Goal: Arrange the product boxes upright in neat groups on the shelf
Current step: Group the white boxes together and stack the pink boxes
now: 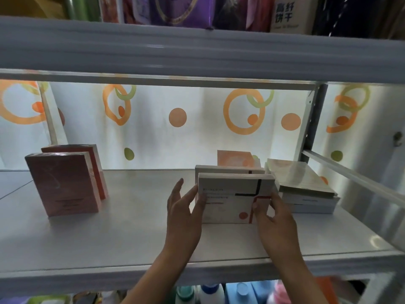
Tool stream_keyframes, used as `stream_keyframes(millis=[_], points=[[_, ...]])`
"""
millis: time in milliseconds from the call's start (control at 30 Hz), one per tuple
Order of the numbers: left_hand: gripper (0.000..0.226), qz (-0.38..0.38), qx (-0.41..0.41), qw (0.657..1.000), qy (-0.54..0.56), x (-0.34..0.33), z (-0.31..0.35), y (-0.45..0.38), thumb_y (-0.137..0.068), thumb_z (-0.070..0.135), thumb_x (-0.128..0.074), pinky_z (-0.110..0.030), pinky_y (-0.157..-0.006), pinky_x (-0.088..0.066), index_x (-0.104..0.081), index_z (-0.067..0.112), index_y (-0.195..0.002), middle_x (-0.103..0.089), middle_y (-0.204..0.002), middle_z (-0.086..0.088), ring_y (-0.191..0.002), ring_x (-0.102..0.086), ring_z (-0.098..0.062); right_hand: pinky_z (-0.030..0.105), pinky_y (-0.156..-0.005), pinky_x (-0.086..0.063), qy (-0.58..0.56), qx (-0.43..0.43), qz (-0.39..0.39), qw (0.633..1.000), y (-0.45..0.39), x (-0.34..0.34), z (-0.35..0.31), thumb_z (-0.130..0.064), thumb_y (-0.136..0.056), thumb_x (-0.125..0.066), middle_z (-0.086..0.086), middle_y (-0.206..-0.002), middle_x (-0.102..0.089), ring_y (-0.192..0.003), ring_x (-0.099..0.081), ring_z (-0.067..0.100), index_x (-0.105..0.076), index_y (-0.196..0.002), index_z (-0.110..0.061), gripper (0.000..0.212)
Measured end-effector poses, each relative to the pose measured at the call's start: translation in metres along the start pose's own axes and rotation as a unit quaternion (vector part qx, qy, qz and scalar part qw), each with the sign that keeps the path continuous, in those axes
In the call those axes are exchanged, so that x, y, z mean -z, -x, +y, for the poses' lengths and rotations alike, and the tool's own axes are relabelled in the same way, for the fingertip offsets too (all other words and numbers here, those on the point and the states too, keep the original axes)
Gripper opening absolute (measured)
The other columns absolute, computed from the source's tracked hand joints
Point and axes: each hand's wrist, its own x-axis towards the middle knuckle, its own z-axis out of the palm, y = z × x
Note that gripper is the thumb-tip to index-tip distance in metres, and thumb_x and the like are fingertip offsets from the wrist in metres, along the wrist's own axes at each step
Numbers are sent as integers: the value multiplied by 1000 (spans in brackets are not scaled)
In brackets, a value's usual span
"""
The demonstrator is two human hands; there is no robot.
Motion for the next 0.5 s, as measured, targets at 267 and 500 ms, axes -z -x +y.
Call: stream_keyframes(millis=[267,500], points=[[66,-27,69,997,38,-3,-2,-18,-89,44,-60,-45,-109,-39,-30,29,-146,-37,-151,3,-135,-40,-22,0,-64,-42,-32,-51,-67,996,-16,2,14,-11,-94,-60,-14,-121,-57,-112,-49,3,-50,-129,-35,44],[37,-60,16,996,60,7,-4,-23,-96,30,-55,2,-61,-41,-47,34,-132,-56,-113,19,-96,-56,3,4,-58,-47,-45,-36,-79,995,-21,3,12,-7,-90,-64,-22,-106,-62,-101,-58,-1,-56,-118,-36,41]])
